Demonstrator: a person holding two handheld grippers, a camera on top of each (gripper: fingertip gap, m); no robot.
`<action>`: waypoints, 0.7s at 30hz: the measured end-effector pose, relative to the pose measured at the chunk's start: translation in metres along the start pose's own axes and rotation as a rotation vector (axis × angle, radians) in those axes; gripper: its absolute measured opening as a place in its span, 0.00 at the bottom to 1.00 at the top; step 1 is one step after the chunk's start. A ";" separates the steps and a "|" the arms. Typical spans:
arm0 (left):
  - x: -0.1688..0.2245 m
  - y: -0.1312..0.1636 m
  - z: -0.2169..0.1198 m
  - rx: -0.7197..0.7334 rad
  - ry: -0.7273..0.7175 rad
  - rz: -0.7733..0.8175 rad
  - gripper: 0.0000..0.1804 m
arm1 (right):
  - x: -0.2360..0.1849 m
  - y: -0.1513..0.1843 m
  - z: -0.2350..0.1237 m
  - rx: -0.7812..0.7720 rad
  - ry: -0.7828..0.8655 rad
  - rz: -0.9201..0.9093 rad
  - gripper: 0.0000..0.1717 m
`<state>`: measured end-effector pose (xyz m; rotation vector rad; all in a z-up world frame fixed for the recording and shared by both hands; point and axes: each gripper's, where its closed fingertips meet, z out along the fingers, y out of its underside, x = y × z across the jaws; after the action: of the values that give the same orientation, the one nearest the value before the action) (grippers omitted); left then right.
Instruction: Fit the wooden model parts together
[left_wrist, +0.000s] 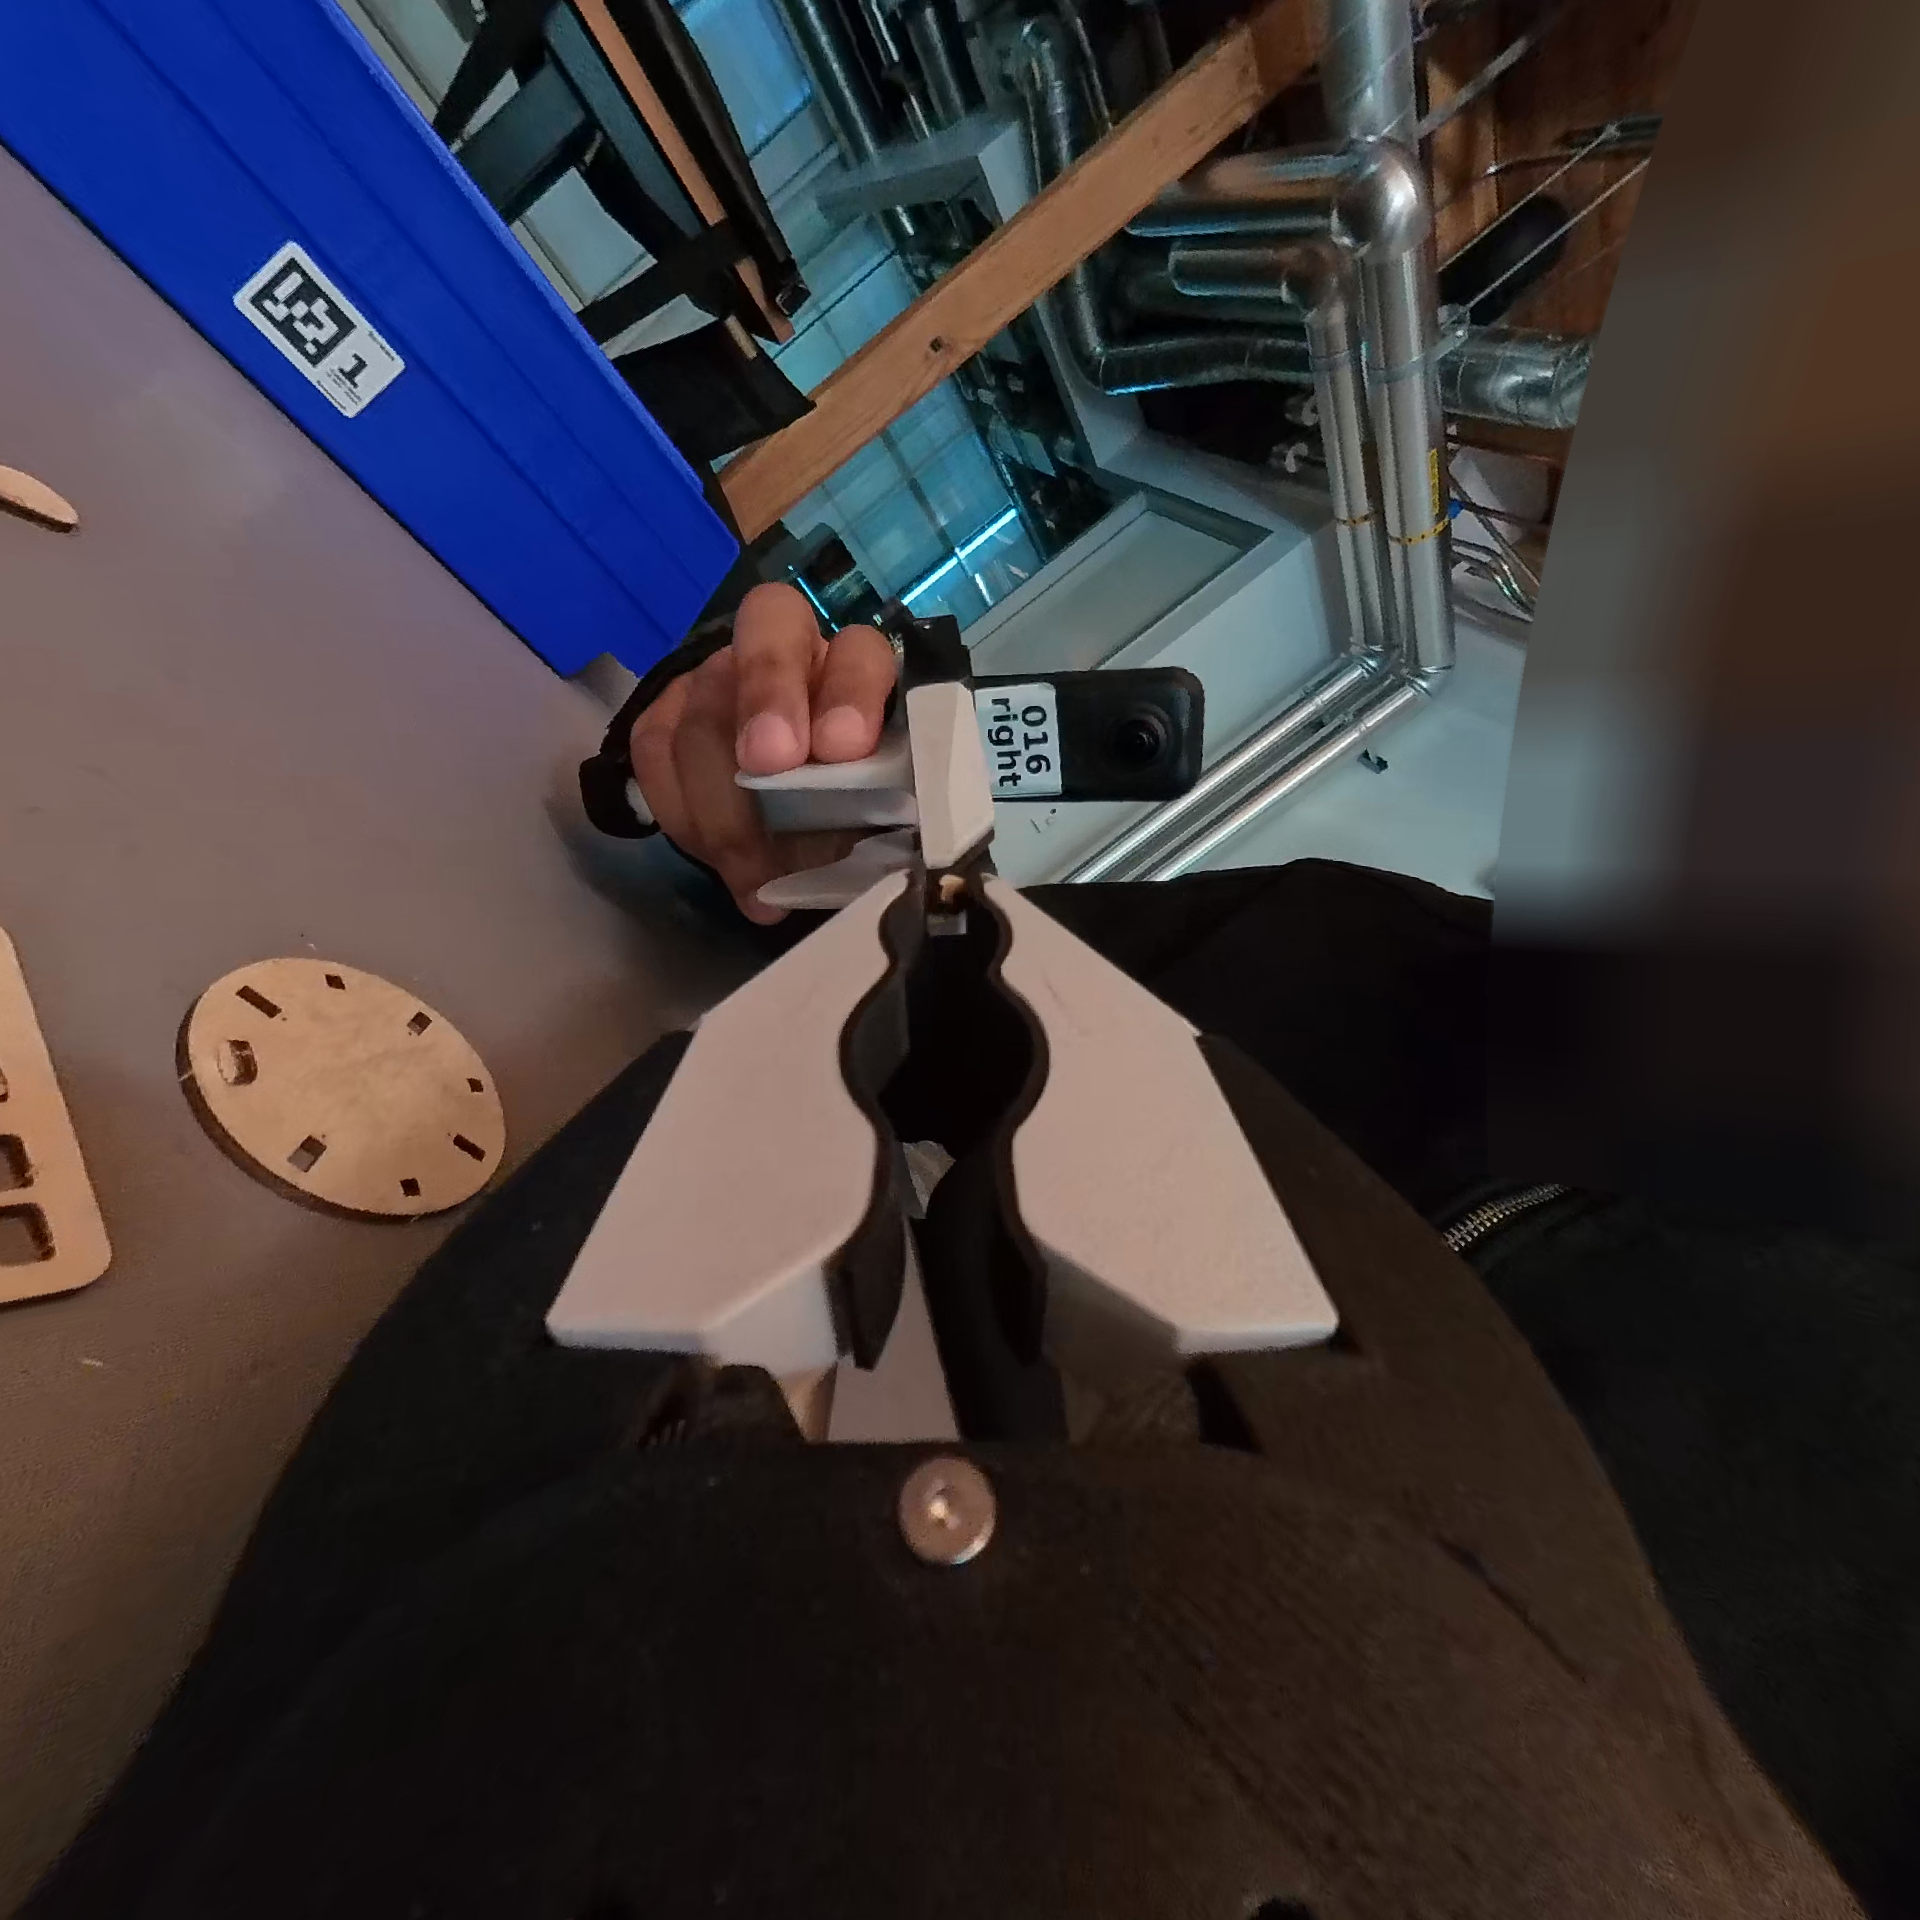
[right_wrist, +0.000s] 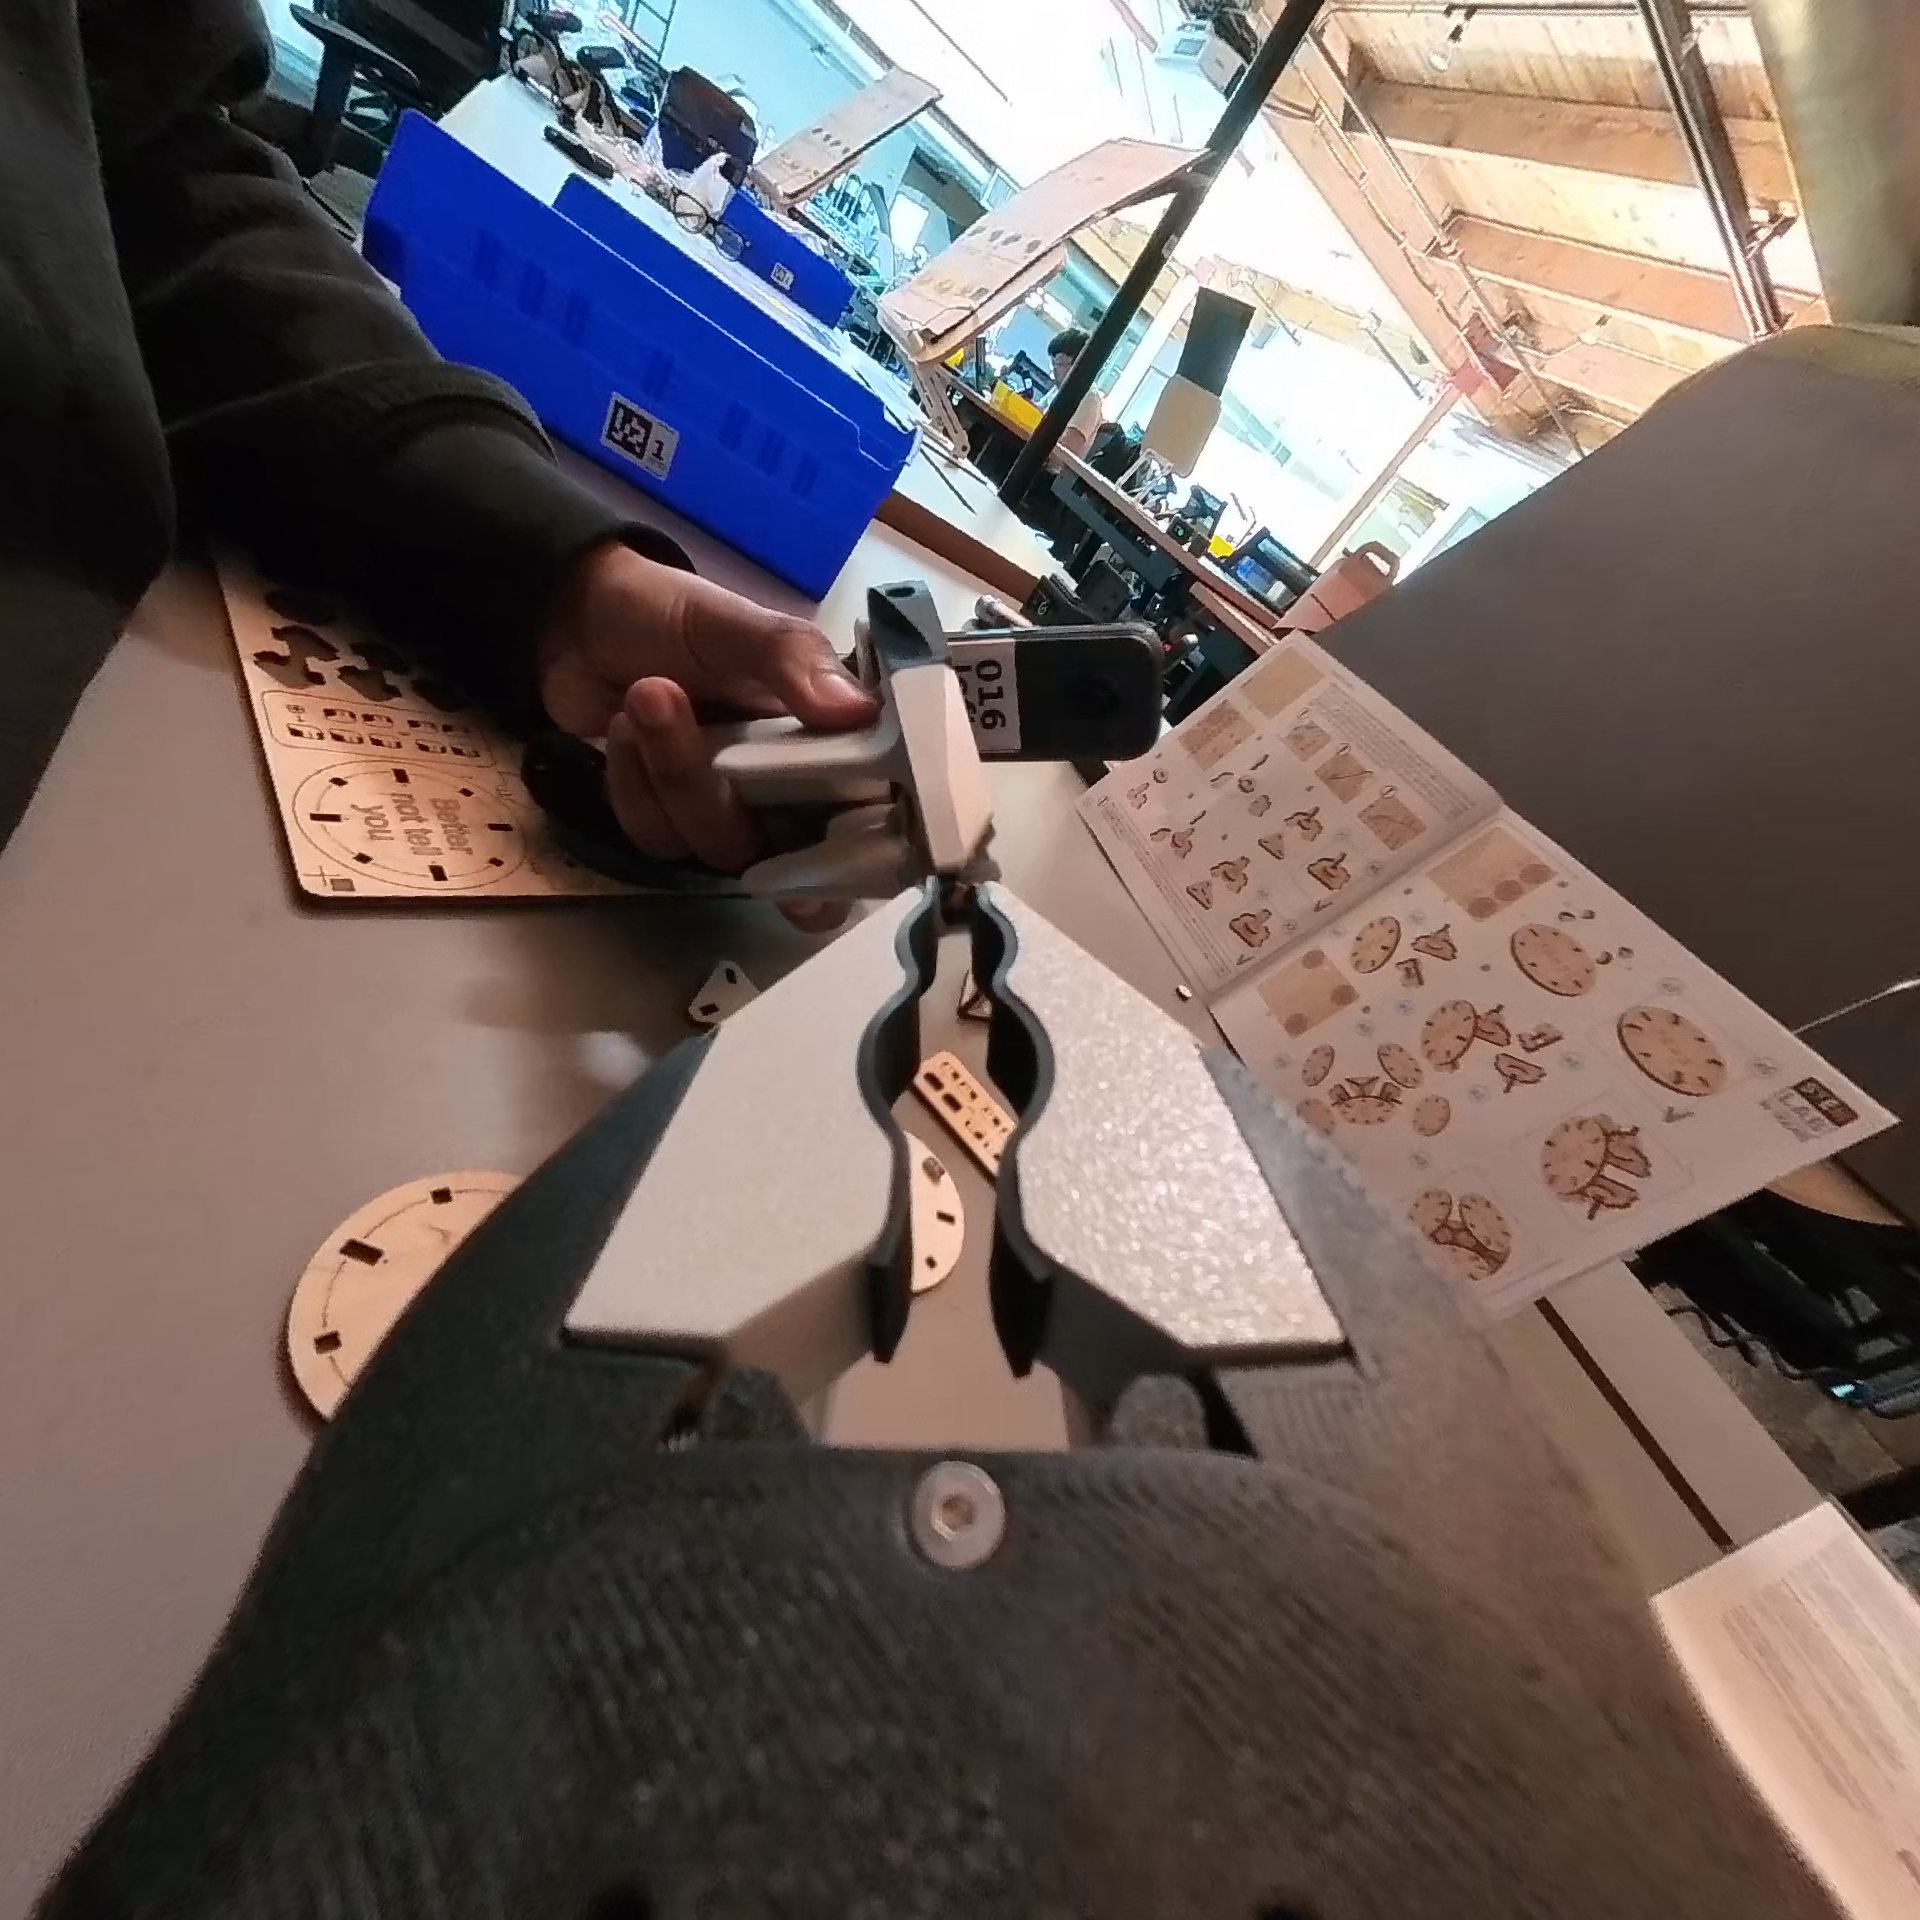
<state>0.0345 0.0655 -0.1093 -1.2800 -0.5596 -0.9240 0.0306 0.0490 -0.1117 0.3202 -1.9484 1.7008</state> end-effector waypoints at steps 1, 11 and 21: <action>0.000 -0.001 0.000 0.003 0.000 0.000 0.02 | 0.000 0.000 0.000 0.001 0.002 0.000 0.02; 0.001 -0.003 -0.002 0.012 0.011 -0.012 0.00 | 0.002 -0.001 -0.001 0.006 0.008 0.003 0.02; -0.001 -0.004 -0.007 -0.014 -0.022 -0.010 0.00 | -0.001 0.005 -0.002 -0.026 -0.027 0.034 0.07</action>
<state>0.0298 0.0588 -0.1096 -1.3022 -0.5781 -0.9243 0.0293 0.0513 -0.1165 0.3044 -2.0044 1.6993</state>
